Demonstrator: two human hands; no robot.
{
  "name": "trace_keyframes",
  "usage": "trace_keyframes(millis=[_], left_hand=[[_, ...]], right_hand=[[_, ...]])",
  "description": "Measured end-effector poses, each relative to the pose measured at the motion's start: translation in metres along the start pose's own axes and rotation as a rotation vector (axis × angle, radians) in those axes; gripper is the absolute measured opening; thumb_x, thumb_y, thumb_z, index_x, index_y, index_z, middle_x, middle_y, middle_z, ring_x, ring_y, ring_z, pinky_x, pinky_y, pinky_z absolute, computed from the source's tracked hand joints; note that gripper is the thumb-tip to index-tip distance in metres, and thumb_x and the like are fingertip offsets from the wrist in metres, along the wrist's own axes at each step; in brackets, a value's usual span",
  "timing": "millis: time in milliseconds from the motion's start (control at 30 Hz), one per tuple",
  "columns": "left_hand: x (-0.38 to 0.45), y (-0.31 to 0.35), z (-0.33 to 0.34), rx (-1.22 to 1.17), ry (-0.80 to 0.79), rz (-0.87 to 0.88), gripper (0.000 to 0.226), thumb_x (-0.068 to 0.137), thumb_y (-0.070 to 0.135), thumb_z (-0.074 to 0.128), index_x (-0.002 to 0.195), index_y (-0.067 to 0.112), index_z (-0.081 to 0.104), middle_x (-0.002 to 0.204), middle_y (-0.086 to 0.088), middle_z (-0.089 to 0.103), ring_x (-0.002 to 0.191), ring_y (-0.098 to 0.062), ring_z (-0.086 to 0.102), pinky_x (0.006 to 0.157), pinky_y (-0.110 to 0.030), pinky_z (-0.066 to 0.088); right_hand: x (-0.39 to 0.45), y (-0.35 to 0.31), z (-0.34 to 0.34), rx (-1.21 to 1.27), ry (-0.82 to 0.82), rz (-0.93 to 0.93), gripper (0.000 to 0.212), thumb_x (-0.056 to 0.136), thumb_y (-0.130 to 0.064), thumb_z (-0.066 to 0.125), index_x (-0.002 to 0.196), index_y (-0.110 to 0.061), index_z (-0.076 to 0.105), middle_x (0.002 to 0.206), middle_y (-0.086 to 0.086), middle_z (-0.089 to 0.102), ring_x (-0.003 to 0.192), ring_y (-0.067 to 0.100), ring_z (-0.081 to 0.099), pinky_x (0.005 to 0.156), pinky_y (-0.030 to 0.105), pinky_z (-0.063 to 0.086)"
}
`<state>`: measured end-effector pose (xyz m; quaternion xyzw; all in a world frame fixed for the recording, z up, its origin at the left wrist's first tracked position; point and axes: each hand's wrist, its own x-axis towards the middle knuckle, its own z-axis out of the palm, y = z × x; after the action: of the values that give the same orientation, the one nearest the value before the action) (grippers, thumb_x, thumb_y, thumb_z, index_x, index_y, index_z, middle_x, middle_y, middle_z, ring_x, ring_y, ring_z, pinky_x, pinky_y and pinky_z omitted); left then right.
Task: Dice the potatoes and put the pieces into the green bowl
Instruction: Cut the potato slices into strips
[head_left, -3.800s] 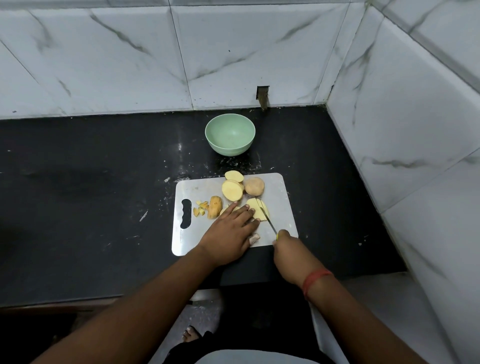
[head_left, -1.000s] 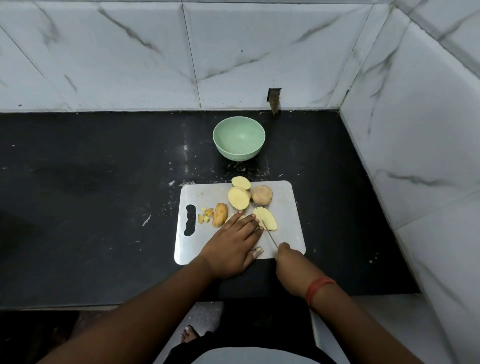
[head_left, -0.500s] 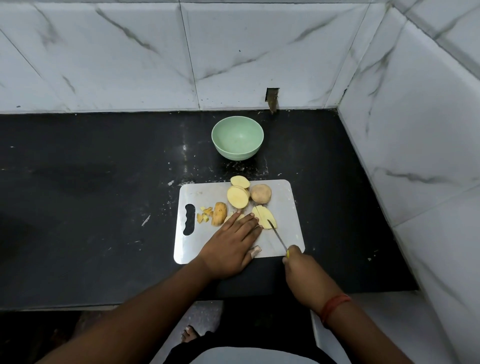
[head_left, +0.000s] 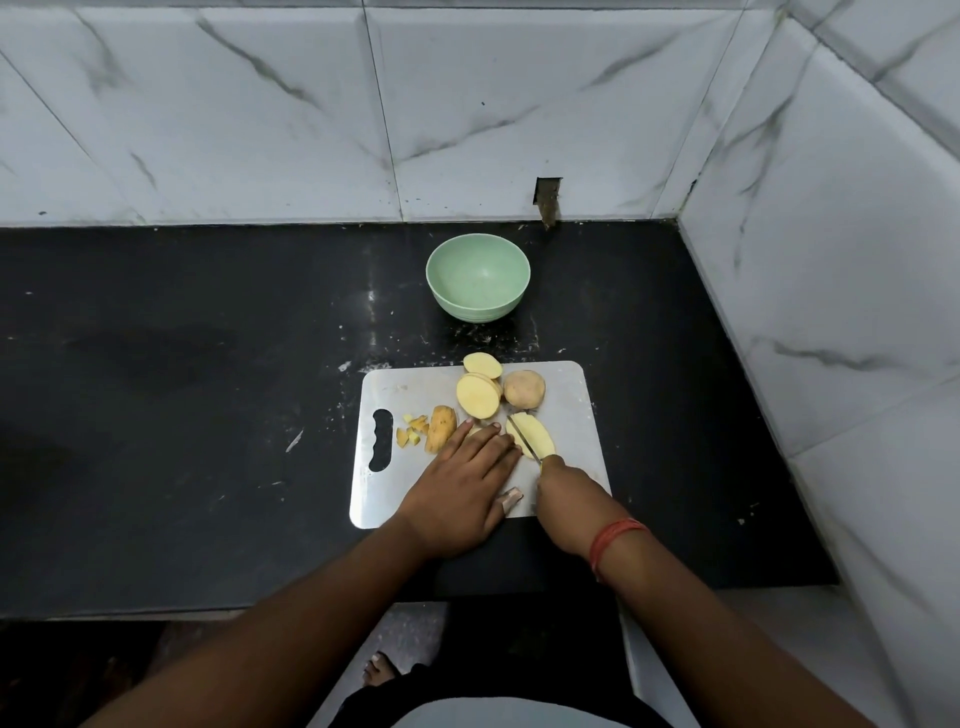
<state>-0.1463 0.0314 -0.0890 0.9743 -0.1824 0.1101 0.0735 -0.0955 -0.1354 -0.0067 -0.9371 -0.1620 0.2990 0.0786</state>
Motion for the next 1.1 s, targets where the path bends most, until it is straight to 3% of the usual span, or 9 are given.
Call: trace_keyframes(millis=[133,400,567,733,867,933,1000,1100], left_hand=[[0.000,0.000,0.000,-0.001,-0.003,-0.008,0.053,0.103,0.046,0.045,0.141,0.011,0.056,0.143,-0.007,0.054,0.140,-0.029,0.042,0.125,-0.050,0.016],[0.002,0.000,-0.003,0.082,-0.049,0.007,0.055,0.104,0.050,0.038,0.138,0.013,0.059,0.141,-0.008,0.055,0.137,-0.033,0.044,0.123,-0.054,0.016],[0.002,0.000,-0.002,0.096,-0.050,0.007,0.056,0.104,0.052,0.037,0.139,0.013,0.058,0.142,-0.008,0.055,0.136,-0.034,0.045,0.123,-0.054,0.017],[0.002,0.001,-0.003,0.103,-0.035,0.010,0.056,0.104,0.052,0.038,0.138,0.013,0.059,0.142,-0.008,0.055,0.136,-0.033,0.045,0.123,-0.054,0.019],[0.002,0.001,-0.002,0.108,-0.041,0.014,0.055,0.103,0.052,0.041,0.138,0.012,0.059,0.140,-0.009,0.056,0.135,-0.034,0.046,0.121,-0.055,0.022],[0.003,0.001,-0.002,0.109,-0.047,0.011,0.056,0.103,0.052,0.041,0.138,0.012,0.059,0.140,-0.009,0.056,0.135,-0.034,0.046,0.121,-0.054,0.021],[0.002,0.001,-0.002,0.111,-0.051,0.008,0.056,0.103,0.052,0.040,0.139,0.013,0.059,0.141,-0.009,0.056,0.135,-0.033,0.046,0.122,-0.054,0.020],[0.001,0.001,-0.002,0.111,-0.053,0.005,0.058,0.104,0.052,0.038,0.141,0.012,0.056,0.143,-0.009,0.055,0.138,-0.032,0.044,0.123,-0.053,0.019]], right_hand=[[0.006,-0.006,0.003,-0.032,-0.023,0.032,0.037,0.095,-0.006,0.042,0.131,0.000,0.037,0.120,0.017,0.060,0.107,0.029,0.062,0.086,0.034,0.047],[0.004,-0.006,0.004,-0.074,-0.031,0.000,0.037,0.098,-0.006,0.039,0.133,0.004,0.036,0.123,0.017,0.060,0.112,0.028,0.060,0.089,0.031,0.044],[-0.003,0.000,0.009,0.022,-0.070,0.042,0.024,0.096,-0.005,0.040,0.120,-0.001,0.043,0.116,0.017,0.061,0.104,0.029,0.062,0.073,0.028,0.039],[-0.014,0.005,0.011,0.043,-0.102,0.062,0.021,0.095,-0.003,0.038,0.116,-0.001,0.045,0.113,0.017,0.061,0.099,0.029,0.062,0.071,0.028,0.038],[-0.023,0.010,0.014,0.040,-0.118,0.049,0.019,0.098,-0.006,0.039,0.115,-0.002,0.044,0.110,0.016,0.060,0.073,0.018,0.051,0.068,0.028,0.038],[-0.028,0.014,0.017,-0.004,-0.105,0.032,0.019,0.099,-0.009,0.041,0.116,-0.001,0.043,0.094,0.010,0.059,0.067,0.015,0.048,0.060,0.025,0.037],[-0.033,0.020,0.021,-0.057,-0.097,0.011,0.017,0.099,-0.010,0.043,0.114,-0.002,0.043,0.074,0.002,0.045,0.059,0.010,0.042,0.049,0.022,0.028],[-0.039,0.030,0.023,-0.045,-0.111,-0.007,0.008,0.099,-0.010,0.043,0.107,-0.007,0.043,0.072,-0.001,0.041,0.059,0.009,0.042,0.047,0.020,0.025]])
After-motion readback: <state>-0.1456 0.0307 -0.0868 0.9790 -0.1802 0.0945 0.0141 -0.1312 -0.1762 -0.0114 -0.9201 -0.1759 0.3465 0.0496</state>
